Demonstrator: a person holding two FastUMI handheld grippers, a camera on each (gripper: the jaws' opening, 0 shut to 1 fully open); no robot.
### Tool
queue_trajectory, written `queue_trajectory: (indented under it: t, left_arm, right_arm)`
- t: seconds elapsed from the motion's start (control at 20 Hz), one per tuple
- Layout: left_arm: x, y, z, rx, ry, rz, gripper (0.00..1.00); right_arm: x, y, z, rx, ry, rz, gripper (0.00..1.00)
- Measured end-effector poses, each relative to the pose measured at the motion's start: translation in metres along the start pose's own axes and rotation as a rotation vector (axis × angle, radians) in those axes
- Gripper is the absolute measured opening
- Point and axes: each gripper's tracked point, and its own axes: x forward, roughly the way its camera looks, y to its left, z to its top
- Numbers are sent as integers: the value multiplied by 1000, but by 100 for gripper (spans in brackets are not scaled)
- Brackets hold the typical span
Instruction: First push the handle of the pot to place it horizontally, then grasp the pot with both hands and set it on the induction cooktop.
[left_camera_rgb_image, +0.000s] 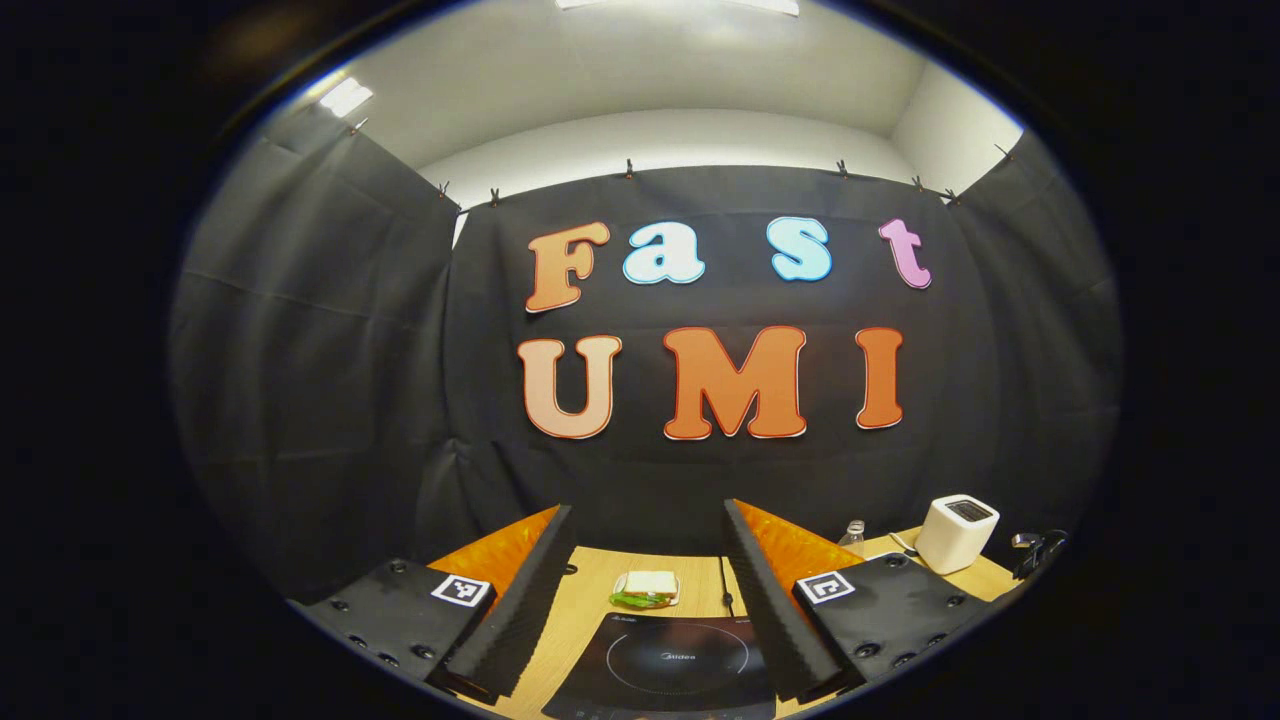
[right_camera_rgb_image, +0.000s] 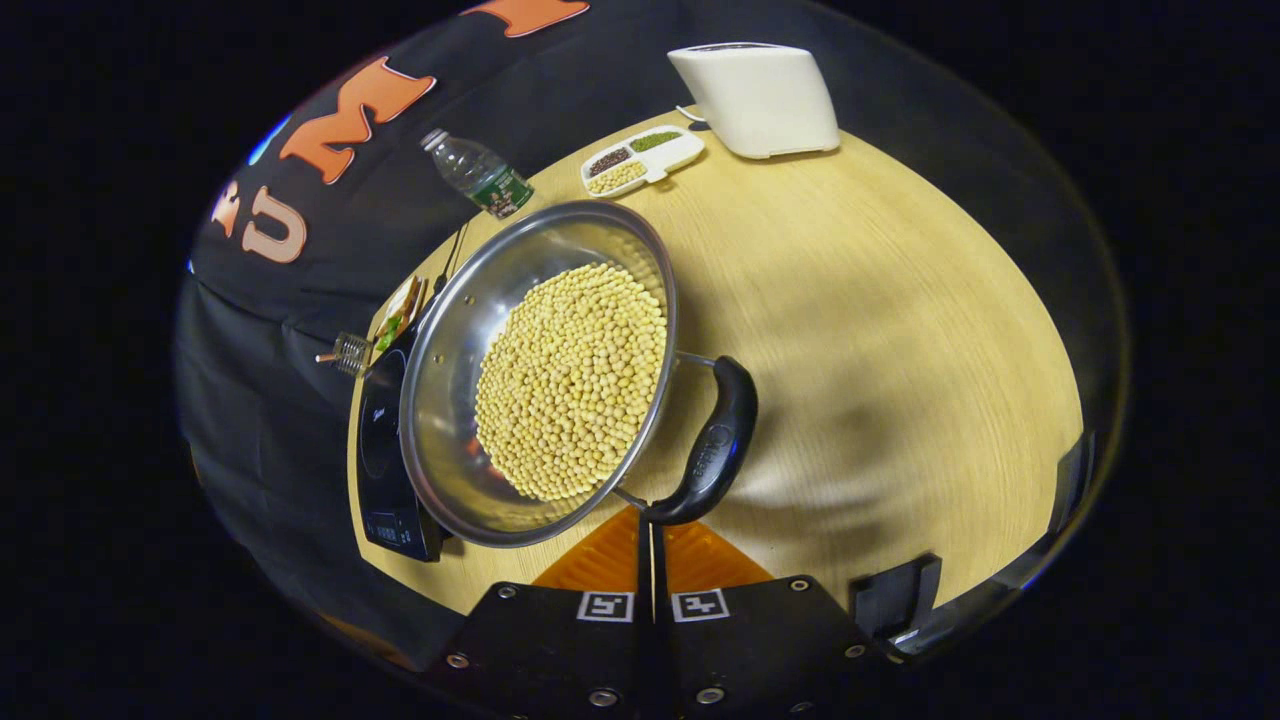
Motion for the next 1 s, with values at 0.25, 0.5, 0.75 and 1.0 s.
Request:
queue_trajectory:
  t: [0.25, 0.5, 0.75, 1.0]
  left_arm:
    - [-4, 13, -1, 13, -14, 27, 96]
    - [-7, 19, -2, 30, -11, 31, 98]
    - [-12, 22, 2, 42, -17, 29, 95]
    - [-15, 25, -2, 36, -8, 31, 93]
  right_arm:
    - [0, -10, 17, 30, -24, -35, 0]
    - [3, -20, 38, 29, -64, -79, 0]
    - [6, -27, 57, 48, -87, -106, 0]
    - [3, -28, 82, 75, -130, -113, 0]
